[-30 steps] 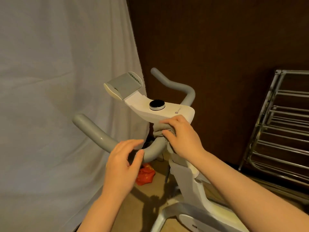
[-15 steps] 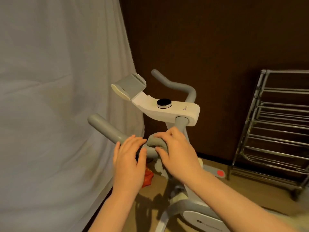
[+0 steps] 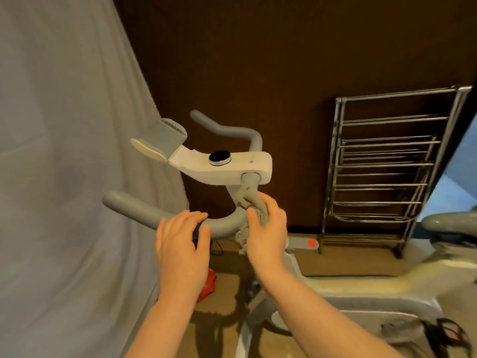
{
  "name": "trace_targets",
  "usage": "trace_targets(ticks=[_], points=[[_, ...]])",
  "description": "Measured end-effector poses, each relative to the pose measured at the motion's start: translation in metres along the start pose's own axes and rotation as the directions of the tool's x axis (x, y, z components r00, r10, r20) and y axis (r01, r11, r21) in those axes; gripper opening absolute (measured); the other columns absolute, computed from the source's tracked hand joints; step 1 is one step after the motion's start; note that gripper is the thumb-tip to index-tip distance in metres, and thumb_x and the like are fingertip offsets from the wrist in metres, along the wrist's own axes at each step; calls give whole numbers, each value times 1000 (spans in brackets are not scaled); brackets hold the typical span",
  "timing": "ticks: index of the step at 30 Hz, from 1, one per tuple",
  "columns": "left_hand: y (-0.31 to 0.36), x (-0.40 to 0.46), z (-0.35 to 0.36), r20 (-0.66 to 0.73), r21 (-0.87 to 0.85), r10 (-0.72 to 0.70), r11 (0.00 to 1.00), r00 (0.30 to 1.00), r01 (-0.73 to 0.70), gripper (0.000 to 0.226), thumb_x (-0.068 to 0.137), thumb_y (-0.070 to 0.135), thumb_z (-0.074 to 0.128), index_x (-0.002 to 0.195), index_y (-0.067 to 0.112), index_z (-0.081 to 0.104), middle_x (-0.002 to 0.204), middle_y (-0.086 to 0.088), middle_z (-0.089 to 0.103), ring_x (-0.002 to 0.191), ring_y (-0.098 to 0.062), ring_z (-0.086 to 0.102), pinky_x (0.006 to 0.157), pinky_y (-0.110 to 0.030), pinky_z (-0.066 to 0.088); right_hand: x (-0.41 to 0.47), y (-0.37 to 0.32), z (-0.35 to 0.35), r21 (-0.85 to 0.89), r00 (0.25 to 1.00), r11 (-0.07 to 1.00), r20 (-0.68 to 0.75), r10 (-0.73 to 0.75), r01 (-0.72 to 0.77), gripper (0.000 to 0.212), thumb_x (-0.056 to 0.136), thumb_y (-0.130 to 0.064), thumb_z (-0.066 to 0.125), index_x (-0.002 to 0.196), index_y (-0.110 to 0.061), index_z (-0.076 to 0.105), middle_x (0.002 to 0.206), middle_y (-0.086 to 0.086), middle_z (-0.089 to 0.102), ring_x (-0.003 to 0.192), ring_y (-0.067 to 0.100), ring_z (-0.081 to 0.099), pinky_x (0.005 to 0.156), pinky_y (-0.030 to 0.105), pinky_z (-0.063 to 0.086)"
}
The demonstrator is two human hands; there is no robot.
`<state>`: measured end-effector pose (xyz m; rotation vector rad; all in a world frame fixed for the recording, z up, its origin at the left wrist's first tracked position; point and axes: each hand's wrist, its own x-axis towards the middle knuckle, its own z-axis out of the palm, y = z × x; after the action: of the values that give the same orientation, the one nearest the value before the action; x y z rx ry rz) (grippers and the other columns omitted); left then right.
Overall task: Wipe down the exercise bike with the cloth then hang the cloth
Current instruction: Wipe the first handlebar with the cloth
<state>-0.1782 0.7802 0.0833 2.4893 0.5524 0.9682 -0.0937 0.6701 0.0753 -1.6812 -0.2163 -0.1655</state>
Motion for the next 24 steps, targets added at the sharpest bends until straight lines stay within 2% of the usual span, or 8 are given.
trace_targets(ticks=[1,3,6,11,14,18,22,24], points=[[0,0,0,-1,1,6,1000,1000,-6,30,95,35,47,112,23,68,116,6,65,120,-17,53,113,-46,27,-14,2,7,82,998,995,-23,58,-56,33,97,-17,56,127,-29,52,122,-6,51,97,-21,46,79,0,39],[0,1,0,2,0,14,1000,1000,-14,24,97,31,51,112,22,68,116,4,65,120,-19,53,112,-47,28,-19,3,14,242,983,957,-48,179,-162,31,97,-14,54,124,-29,51,125,-3,53,103,-7,53,85,10,45],[-1,3,-2,26,2,44,999,999,-44,28,96,34,48,112,23,68,115,5,65,118,-19,53,109,-45,30,12,-2,13,328,933,896,-94,347,-300,28,98,-8,50,119,-24,55,122,2,58,97,7,56,71,14,44],[-3,1,-2,31,-9,57,998,998,-57,22,97,28,53,114,22,67,117,4,64,120,-19,52,110,-47,29,-22,-7,19,238,974,955,-99,204,-176,27,97,-15,54,115,-35,50,119,-8,51,94,-3,53,70,8,43],[-4,3,-2,41,1,56,998,998,-56,28,97,35,49,114,23,67,117,4,65,119,-18,52,110,-45,29,7,-3,16,266,957,936,-111,267,-230,24,97,-13,53,108,-34,50,120,-1,53,89,0,54,74,17,45],[0,0,-2,24,-7,35,999,999,-35,29,96,36,48,113,24,67,117,6,64,120,-17,52,112,-44,27,2,4,19,233,960,949,-134,247,-212,21,98,-20,53,111,-36,48,120,-4,54,96,3,55,70,10,42],[6,5,0,-7,2,-9,1000,1000,9,16,94,24,58,105,24,70,109,6,66,112,-18,54,112,-48,28,21,9,15,258,956,936,-107,275,-240,24,98,-16,52,117,-31,52,117,-4,59,109,14,58,86,28,51],[9,10,1,-16,6,-30,1000,999,30,13,90,19,62,96,25,71,98,8,67,101,-17,53,109,-45,30,44,3,12,218,948,934,-87,306,-282,28,99,-15,51,124,-25,56,117,-3,61,111,15,57,86,27,46]])
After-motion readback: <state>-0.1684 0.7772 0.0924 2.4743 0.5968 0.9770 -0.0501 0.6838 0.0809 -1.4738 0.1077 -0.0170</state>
